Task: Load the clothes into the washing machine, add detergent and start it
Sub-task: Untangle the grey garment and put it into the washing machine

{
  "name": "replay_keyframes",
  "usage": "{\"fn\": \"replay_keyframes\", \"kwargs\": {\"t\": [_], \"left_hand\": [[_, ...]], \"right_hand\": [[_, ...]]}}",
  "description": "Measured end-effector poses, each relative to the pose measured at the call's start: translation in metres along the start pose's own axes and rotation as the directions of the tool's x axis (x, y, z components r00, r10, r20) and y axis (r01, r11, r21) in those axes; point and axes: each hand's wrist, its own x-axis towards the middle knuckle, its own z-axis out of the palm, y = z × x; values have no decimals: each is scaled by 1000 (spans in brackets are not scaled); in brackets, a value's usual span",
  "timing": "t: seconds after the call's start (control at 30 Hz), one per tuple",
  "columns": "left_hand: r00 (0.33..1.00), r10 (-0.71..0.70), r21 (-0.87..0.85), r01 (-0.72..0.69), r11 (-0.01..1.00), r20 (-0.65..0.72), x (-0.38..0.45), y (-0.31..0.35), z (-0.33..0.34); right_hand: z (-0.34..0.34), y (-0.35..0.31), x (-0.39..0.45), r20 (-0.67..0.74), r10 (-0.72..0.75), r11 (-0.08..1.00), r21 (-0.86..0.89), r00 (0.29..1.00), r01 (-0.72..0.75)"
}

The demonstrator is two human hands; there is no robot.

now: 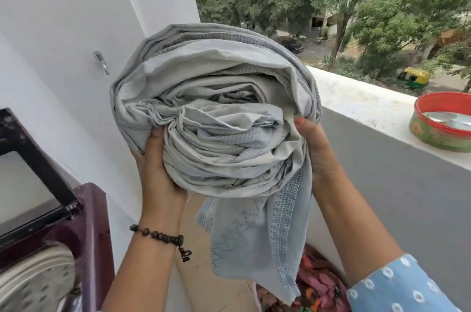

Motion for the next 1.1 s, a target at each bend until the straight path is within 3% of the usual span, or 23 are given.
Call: {"fn": "replay_keyframes", "kwargs": {"t": [0.1, 0.2, 0.23, 0.3, 0.37, 0.43, 0.5, 0.57, 0.63, 0.73, 0.9, 1.1], "left_hand": [[996, -62, 82, 67, 994, -63, -30, 6, -29], [983, -126, 301, 81, 950, 132, -50, 25, -50], [980, -141, 363, 82, 928, 138, -57, 31, -62], [996, -74, 504, 85, 859, -42, -59, 54, -87], [998, -19, 550, 49, 834, -60, -58, 83, -99], [996, -72, 729, 12, 684, 51, -58, 105, -98], [973, -170, 881, -57, 469, 154, -52, 110, -89], [938, -251, 913, -129, 387, 239, -43, 104, -84], [938, -208, 893, -171, 417, 277, -40, 96, -91], [973, -31, 834, -181, 521, 230, -42, 95, -110], [978, 187, 726, -196, 659, 94, -41, 116, -133], [922, 336, 518, -195, 833, -192, -33, 160, -179]], "right_hand": [[3, 0, 10, -4, -45, 999, -30, 999, 45], [7, 2, 19, -10, -79, 987, -141, 997, 77], [11, 2, 21, 24, -82, 979, -187, 996, 85], [20, 4, 24, 154, -73, 952, -285, 985, 115], [33, 9, 26, 286, -10, 921, -372, 958, 120], [51, 18, 28, 376, 108, 877, -472, 920, 90], [72, 32, 29, 438, 225, 813, -577, 870, 81], [93, 44, 30, 476, 310, 754, -650, 823, 93], [109, 53, 33, 475, 337, 719, -688, 813, 104], [128, 63, 36, 456, 351, 676, -728, 818, 117], [154, 82, 43, 509, 462, 653, -750, 726, 110], [138, 119, 34, 453, 528, 751, -644, 718, -146]]}}
